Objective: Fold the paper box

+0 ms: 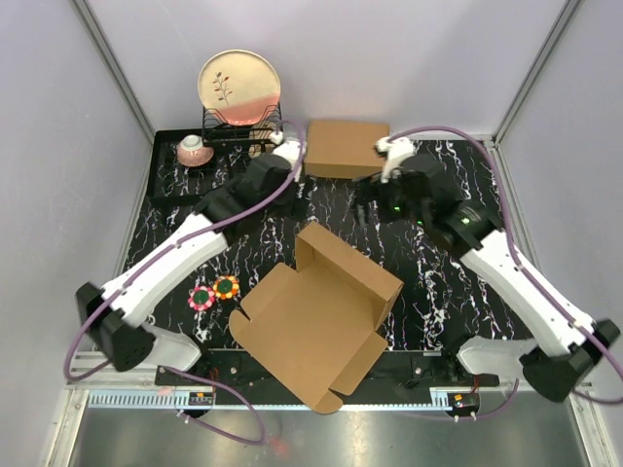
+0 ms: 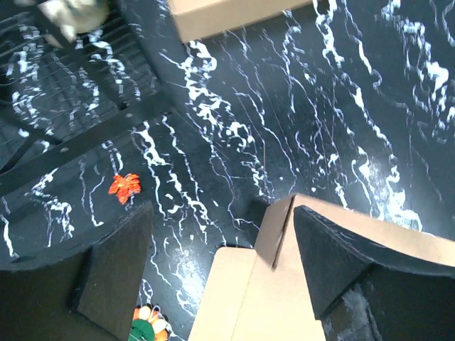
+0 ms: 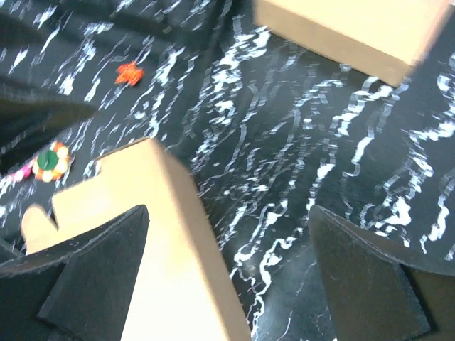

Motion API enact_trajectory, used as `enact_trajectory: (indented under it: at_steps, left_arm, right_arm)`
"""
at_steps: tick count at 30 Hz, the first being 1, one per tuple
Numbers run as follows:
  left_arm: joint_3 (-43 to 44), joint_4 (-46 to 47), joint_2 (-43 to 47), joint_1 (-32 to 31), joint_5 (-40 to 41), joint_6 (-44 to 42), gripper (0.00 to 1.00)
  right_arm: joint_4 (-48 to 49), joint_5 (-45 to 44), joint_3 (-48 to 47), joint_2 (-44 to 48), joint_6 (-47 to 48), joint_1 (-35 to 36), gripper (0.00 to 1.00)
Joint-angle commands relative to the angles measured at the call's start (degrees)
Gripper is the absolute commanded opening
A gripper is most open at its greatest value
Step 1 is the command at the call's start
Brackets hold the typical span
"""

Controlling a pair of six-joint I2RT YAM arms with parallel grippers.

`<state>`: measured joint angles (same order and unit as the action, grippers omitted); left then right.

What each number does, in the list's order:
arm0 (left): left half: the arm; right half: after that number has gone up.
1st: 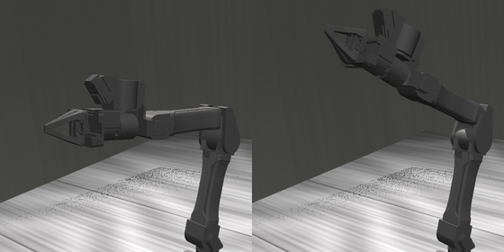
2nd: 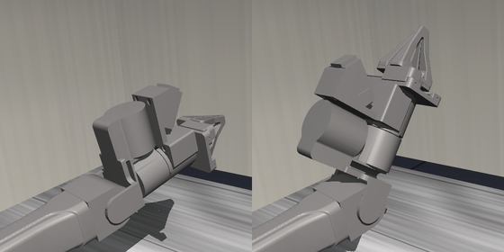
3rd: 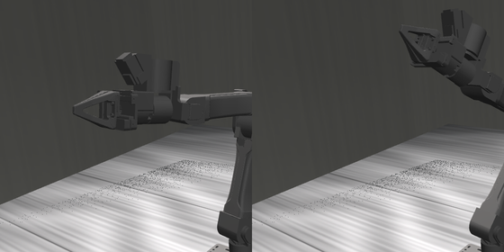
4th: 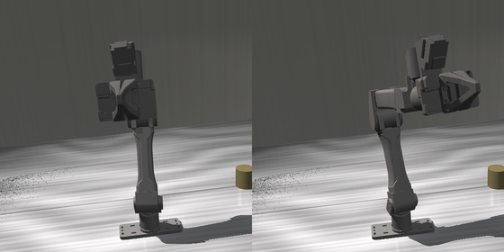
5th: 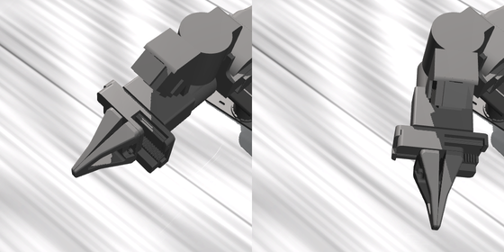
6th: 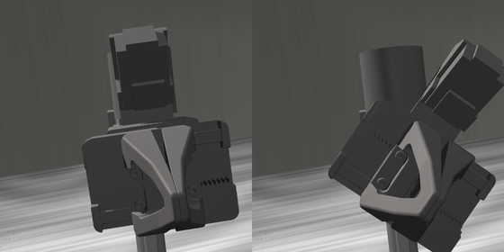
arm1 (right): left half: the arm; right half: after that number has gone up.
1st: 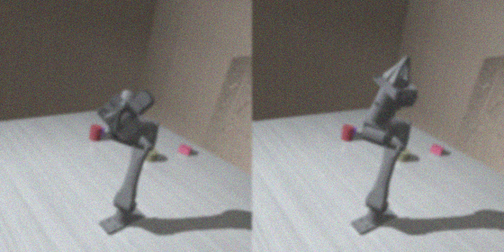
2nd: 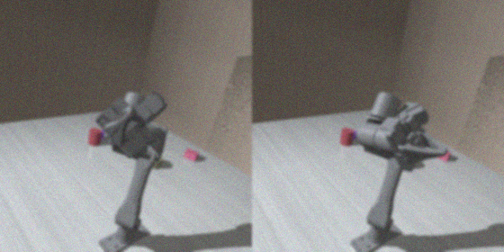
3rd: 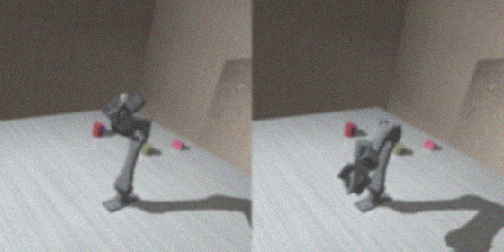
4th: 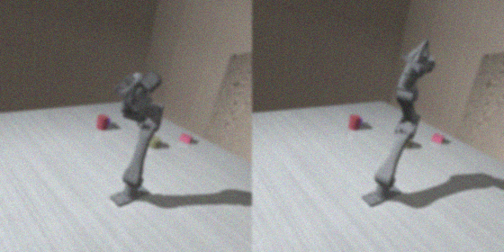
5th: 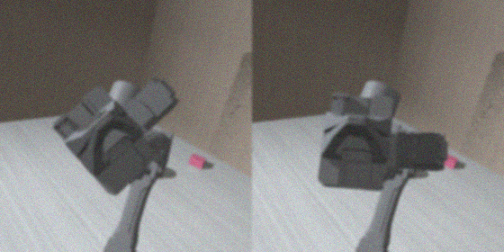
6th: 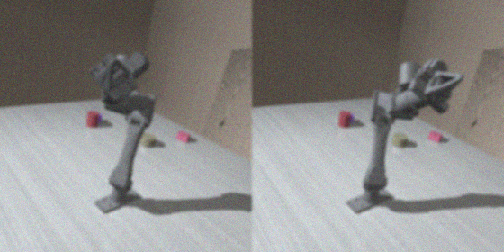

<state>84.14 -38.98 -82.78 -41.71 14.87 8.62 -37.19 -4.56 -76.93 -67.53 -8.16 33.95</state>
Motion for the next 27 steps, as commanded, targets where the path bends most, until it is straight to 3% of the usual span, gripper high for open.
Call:
enact_trajectory:
  at_steps: [1, 8, 15, 21, 27]
  left_arm:
    - [-8.2, 10.1, 11.8, 0.2, 10.1, 6.8, 0.83]
    - [-27.3, 15.8, 27.0, 0.2, 16.6, 11.3, 0.84]
    - [-34.8, 15.9, 35.5, 0.2, 18.2, 13.3, 0.84]
    - [-37.7, 15.3, 38.8, 0.2, 18.3, 14.9, 0.84]
    - [-38.9, 14.7, 39.7, 0.2, 18.1, 15.6, 0.84]
  right_arm:
    - [-3.5, -2.9, -6.5, -6.2, 6.7, 8.7, 0.99]
    - [-3.3, -11.4, -5.6, -10.6, 12.7, 21.8, 0.99]
    - [-2.7, -24.3, -5.7, -16.6, 17.8, 28.8, 0.97]
    - [-6.9, -40.1, -9.3, -26.1, 23.4, 34.6, 0.88]
    - [-8.2, -43.4, -11.8, -29.6, 24.7, 35.6, 0.67]
